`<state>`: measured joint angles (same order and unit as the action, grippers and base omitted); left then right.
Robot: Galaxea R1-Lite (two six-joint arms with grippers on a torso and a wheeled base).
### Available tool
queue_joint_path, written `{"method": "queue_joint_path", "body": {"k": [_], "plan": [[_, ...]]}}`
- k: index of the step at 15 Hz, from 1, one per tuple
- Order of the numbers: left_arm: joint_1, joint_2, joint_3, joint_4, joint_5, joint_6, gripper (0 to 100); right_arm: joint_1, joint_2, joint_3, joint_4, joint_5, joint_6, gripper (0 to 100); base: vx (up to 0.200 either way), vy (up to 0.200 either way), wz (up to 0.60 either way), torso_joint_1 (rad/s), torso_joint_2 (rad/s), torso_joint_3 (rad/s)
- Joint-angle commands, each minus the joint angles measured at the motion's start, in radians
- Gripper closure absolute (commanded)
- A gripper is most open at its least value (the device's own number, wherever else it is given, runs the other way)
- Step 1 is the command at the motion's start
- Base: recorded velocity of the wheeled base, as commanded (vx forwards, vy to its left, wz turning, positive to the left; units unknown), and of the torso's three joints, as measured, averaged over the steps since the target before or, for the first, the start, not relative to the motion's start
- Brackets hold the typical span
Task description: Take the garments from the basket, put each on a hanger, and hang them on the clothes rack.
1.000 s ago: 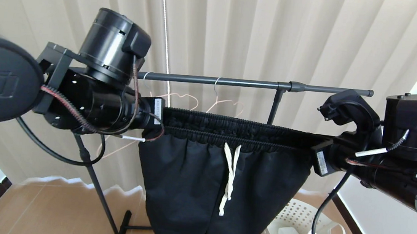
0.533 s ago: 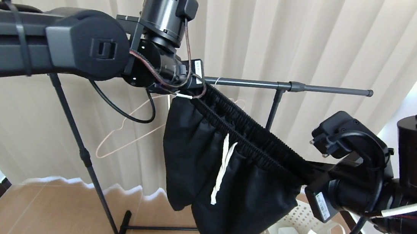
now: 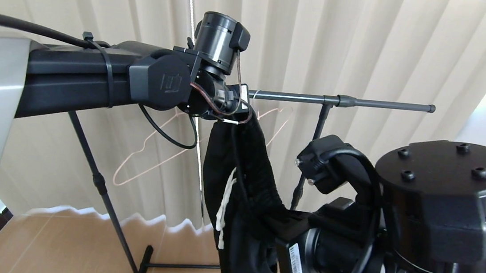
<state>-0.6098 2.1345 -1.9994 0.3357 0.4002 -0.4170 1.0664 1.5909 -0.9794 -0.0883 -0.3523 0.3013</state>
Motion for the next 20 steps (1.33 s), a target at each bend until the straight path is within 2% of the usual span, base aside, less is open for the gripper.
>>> {"method": "queue_joint_path", "body": {"k": [1,4,6,7,10,11,13,14,16,18,19,20], "plan": [[-0.001,0.002,-0.001,0.002,0.0,0.0,100,0.032,0.067,-0.058,-0.001,0.003,0.047,100,0.0,0.0,0.0,0.0,0.0,0.0],[-0.001,-0.001,-0.001,0.008,0.002,0.0,100,0.026,0.072,-0.062,0.016,-0.004,0.042,100,0.0,0.0,0.0,0.0,0.0,0.0],[0.001,-0.015,-0.001,0.014,0.0,0.001,100,-0.054,0.061,-0.056,0.047,-0.017,-0.008,100,0.0,0.0,0.0,0.0,0.0,0.0],[0.001,-0.039,-0.001,0.046,0.0,0.006,100,-0.097,0.054,-0.053,0.065,-0.028,-0.048,100,0.0,0.0,0.0,0.0,0.0,0.0],[0.024,-0.136,0.03,0.252,0.002,0.007,100,-0.269,0.057,-0.053,0.059,-0.1,-0.136,100,0.0,0.0,0.0,0.0,0.0,0.0],[0.028,-0.157,0.045,0.284,0.002,0.007,100,-0.29,0.057,-0.056,0.059,-0.102,-0.148,100,0.0,0.0,0.0,0.0,0.0,0.0],[0.027,-0.283,0.186,0.362,0.002,0.009,100,-0.375,0.069,-0.073,0.045,-0.103,-0.182,100,0.0,0.0,0.0,0.0,0.0,0.0],[0.019,-0.349,0.289,0.365,0.002,0.015,100,-0.394,0.093,-0.097,0.035,-0.105,-0.18,100,0.0,0.0,0.0,0.0,0.0,0.0],[-0.015,-0.481,0.525,0.356,0.003,0.07,100,-0.41,0.144,-0.154,-0.064,-0.109,-0.163,100,0.0,0.0,0.0,0.0,0.0,0.0],[-0.102,-0.567,0.755,0.295,0.003,0.07,100,-0.41,0.215,-0.209,-0.177,-0.131,-0.156,100,0.0,0.0,0.0,0.0,0.0,0.0],[-0.108,-0.57,0.772,0.287,0.003,0.07,100,-0.411,0.221,-0.219,-0.179,-0.132,-0.156,100,0.0,0.0,0.0,0.0,0.0,0.0],[-0.203,-0.584,0.921,0.181,0.003,0.069,100,-0.411,0.308,-0.377,-0.172,-0.154,-0.162,100,0.0,0.0,0.0,0.0,0.0,0.0]]}}
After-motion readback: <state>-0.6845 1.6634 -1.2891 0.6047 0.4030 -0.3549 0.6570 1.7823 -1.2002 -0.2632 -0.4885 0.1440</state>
